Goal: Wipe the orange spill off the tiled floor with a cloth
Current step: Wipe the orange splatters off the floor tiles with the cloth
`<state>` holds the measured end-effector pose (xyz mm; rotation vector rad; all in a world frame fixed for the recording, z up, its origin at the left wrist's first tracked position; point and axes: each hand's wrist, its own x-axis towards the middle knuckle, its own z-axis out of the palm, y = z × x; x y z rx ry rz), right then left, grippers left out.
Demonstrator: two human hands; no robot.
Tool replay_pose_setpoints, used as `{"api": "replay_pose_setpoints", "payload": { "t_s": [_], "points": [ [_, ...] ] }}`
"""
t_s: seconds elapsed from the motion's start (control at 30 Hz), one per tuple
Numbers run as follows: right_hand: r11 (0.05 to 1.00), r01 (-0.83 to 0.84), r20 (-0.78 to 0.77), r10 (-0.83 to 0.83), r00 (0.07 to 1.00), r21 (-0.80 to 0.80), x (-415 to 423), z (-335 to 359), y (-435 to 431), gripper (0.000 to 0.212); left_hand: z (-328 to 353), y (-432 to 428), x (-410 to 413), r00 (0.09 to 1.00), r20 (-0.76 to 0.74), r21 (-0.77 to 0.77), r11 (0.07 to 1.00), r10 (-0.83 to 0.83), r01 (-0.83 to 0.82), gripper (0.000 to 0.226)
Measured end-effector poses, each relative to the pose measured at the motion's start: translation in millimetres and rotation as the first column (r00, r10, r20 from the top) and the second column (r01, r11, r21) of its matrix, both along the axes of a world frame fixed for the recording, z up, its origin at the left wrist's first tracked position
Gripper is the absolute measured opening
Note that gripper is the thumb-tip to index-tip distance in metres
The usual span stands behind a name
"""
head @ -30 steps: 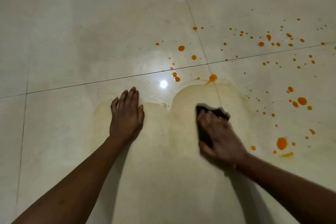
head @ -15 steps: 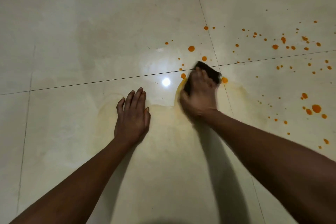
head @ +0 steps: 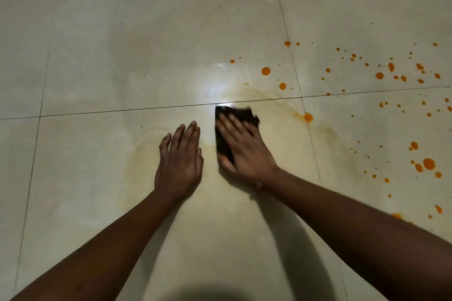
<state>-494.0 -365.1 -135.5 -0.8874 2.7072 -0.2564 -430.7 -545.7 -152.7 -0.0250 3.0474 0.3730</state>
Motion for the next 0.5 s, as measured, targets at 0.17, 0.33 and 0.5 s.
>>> {"api": "replay_pose_setpoints", "payload": {
  "t_s": [0.17,0.33,0.5],
  "points": [
    [0.973,0.231,0.006,-0.231,0.973,0.008,-63.4,9.0,33.8,0.079,1.8,1.0,1.4,1.000,0.017,-0.003,1.000,0.006,-0.006,0.053],
    [0.999,-0.030,0.030,0.031,0.999,-0.009,-34.3,3.0,-33.1,0.076,0.9,1.2,-0.3,1.000,0.017,0.016,1.000,0.010,-0.011,0.054],
    [0.999,-0.051,-0.022,0.051,0.998,0.015,-64.9,7.4,24.7,0.075,3.3,1.0,0.4,1.000,0.026,-0.018,1.000,0.008,-0.007,0.054]
  ]
}}
